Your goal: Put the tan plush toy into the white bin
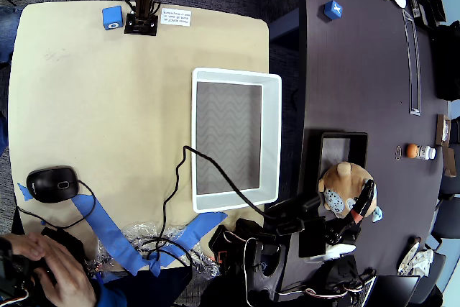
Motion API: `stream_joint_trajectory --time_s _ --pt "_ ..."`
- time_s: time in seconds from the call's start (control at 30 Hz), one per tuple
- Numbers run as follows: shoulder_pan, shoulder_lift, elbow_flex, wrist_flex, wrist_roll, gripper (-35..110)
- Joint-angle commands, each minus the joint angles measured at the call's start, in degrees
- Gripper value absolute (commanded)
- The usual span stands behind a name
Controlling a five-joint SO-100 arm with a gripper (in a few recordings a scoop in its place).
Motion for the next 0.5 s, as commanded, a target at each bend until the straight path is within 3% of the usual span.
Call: stream_joint_trajectory --time_s 0.0,0.47 --pt "13.36 0.79 2.99 -8.61 -1.41 65" --pt "19.69 0.79 2.55 -7.91 -1.41 64"
